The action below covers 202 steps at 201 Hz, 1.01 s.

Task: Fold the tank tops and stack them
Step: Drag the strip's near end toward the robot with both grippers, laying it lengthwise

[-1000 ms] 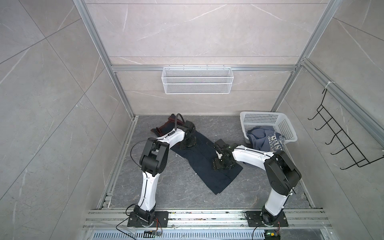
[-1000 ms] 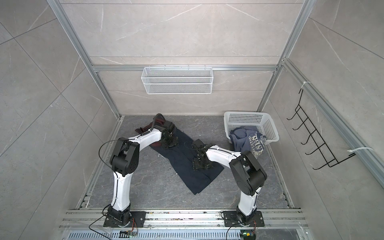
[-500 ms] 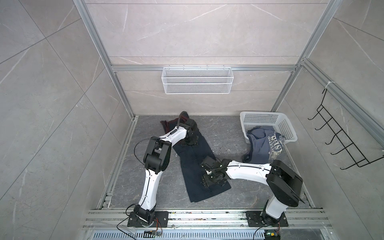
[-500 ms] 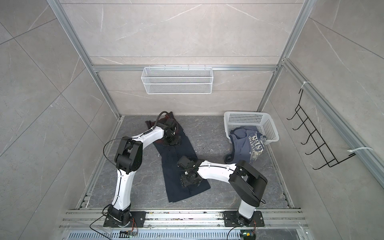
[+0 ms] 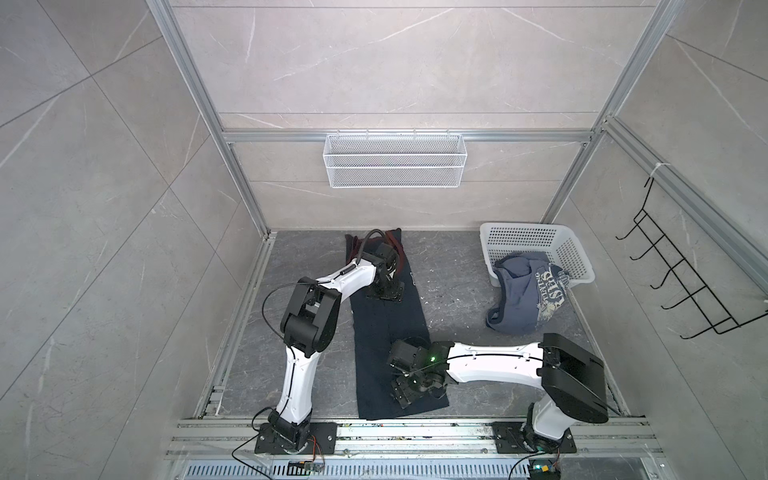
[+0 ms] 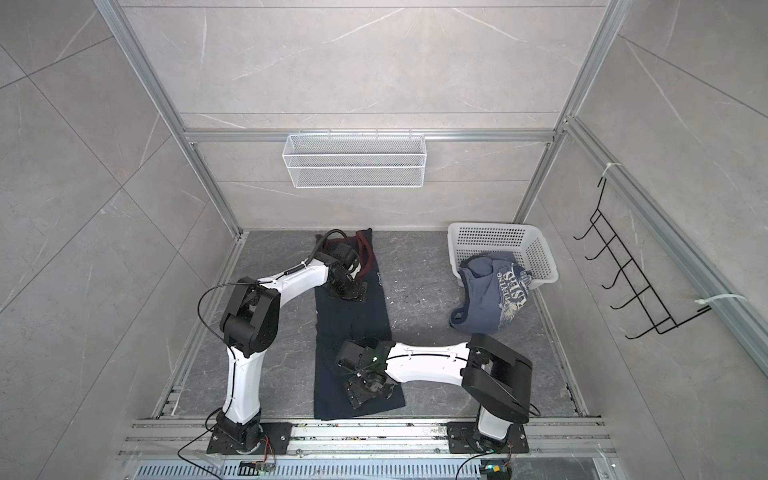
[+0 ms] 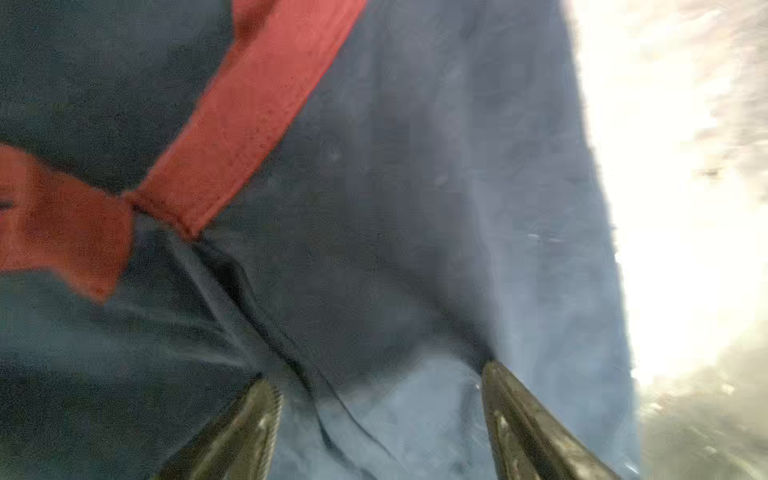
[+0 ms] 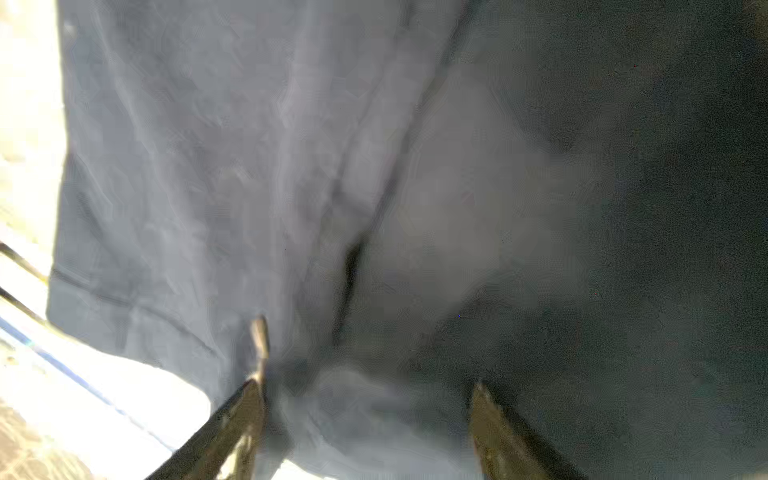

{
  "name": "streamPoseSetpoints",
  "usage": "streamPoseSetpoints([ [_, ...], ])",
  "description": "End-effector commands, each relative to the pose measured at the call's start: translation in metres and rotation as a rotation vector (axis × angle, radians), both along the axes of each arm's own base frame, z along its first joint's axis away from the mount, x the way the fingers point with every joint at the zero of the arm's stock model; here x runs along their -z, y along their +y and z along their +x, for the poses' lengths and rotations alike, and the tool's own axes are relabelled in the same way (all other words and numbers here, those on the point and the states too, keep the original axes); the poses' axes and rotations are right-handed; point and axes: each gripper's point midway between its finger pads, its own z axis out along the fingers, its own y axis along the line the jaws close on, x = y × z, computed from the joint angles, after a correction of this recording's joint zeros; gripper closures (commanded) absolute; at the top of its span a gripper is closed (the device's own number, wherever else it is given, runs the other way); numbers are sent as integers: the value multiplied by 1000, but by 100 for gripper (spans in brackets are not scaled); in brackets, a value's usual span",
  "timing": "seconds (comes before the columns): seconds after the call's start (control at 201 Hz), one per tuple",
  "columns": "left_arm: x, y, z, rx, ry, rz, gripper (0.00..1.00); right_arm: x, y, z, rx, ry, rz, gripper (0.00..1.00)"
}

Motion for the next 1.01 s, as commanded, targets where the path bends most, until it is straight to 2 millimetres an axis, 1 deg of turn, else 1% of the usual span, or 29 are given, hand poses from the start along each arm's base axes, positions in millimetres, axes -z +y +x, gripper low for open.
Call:
streamPoseSetpoints([
  [0.0, -78, -13, 6, -51, -91, -143, 20, -32, -24, 16, 70, -103, 1, 19],
  [0.08, -102, -7, 6, -111, -126, -162, 18, -41, -39, 27, 144, -110, 31, 19],
  [0.129, -114, 1, 2, -161, -143, -162, 17, -42, -51, 33, 201, -90, 50, 20],
  [0.164, -120, 9, -4, -199, -149, -160, 17, -42, -59, 35, 235, -70, 63, 20],
  [0.229, -127, 26, -22, -271, -149, -156, 17, -38, -75, 36, 293, -18, 86, 21],
  [0.299, -126, 48, -52, -344, -138, -140, 17, -33, -89, 34, 352, 44, 110, 23],
  [0.383, -115, 73, -99, -399, -104, -122, 18, -26, -100, 28, 400, 111, 147, 27],
  [0.393, -108, 76, -104, -402, -90, -105, 18, -25, -101, 27, 401, 115, 148, 27],
  [0.463, -95, 92, -146, -435, -44, -95, 19, -19, -108, 21, 423, 161, 164, 30],
  [0.577, -69, 100, -213, -446, 78, -113, 22, -11, -112, 7, 427, 231, 179, 36],
  [0.597, -68, 101, -221, -453, 92, -122, 22, -10, -112, 5, 425, 243, 181, 36],
  [0.642, -57, 102, -244, -458, 148, -121, 23, -6, -113, 0, 423, 265, 183, 39],
  [0.682, -49, 103, -262, -468, 194, -125, 25, -3, -115, -4, 414, 272, 171, 44],
  [0.707, -44, 102, -271, -473, 216, -130, 26, -1, -118, -5, 408, 270, 157, 47],
  [0.776, -35, 103, -292, -475, 246, -134, 28, 3, -121, -10, 391, 283, 140, 49],
  [0.866, -22, 98, -314, -445, 312, -137, 30, 4, -114, -14, 385, 311, 177, 51],
  [0.911, -16, 95, -322, -431, 347, -132, 31, 6, -111, -16, 387, 325, 198, 52],
  [1.0, -8, 100, -334, -424, 371, -82, 33, 10, -106, -19, 397, 352, 217, 53],
])
